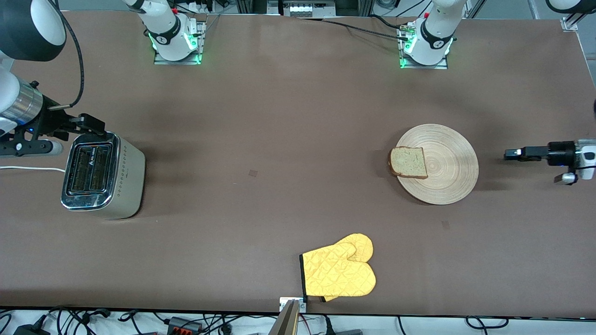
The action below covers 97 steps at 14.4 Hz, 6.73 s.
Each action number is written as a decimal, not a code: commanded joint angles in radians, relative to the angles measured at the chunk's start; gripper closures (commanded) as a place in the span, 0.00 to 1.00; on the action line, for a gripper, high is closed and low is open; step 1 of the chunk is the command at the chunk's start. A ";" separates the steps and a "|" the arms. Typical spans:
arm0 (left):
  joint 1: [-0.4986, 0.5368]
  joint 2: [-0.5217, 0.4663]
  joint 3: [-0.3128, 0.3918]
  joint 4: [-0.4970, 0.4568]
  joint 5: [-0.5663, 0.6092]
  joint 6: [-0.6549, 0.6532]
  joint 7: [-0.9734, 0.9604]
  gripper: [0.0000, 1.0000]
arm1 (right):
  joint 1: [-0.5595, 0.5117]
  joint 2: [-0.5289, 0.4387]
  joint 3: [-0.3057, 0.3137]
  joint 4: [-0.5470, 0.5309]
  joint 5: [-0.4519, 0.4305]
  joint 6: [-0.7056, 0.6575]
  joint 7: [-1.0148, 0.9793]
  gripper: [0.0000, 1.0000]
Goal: Move plate and put bread in toaster
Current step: 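Reach the left gripper to the plate rim while the right gripper nears the toaster, then lower the left gripper and grasp the wooden plate rim, then slide the wooden plate with the left gripper toward the right gripper, then open and withdraw the left gripper while the right gripper reaches the bread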
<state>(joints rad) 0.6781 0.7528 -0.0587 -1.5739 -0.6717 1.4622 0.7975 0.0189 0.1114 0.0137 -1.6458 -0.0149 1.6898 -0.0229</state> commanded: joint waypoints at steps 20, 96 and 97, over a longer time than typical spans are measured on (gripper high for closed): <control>-0.055 0.160 -0.004 -0.020 -0.092 0.041 0.330 0.51 | 0.245 0.082 0.002 0.031 -0.010 0.025 0.003 0.00; -0.472 -0.120 -0.135 0.588 0.672 -0.384 -0.298 0.00 | 0.302 0.606 0.002 0.032 0.836 0.370 0.006 0.22; -0.526 -0.148 -0.136 0.588 0.763 -0.387 -0.351 0.00 | 0.309 0.608 0.003 0.032 0.836 0.372 0.006 0.22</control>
<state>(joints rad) 0.2614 0.6802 -0.2007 -0.9821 -0.0562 1.0912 0.5522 0.3124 0.7054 0.0148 -1.6322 0.7992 2.0473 0.0004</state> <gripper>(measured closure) 0.000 0.211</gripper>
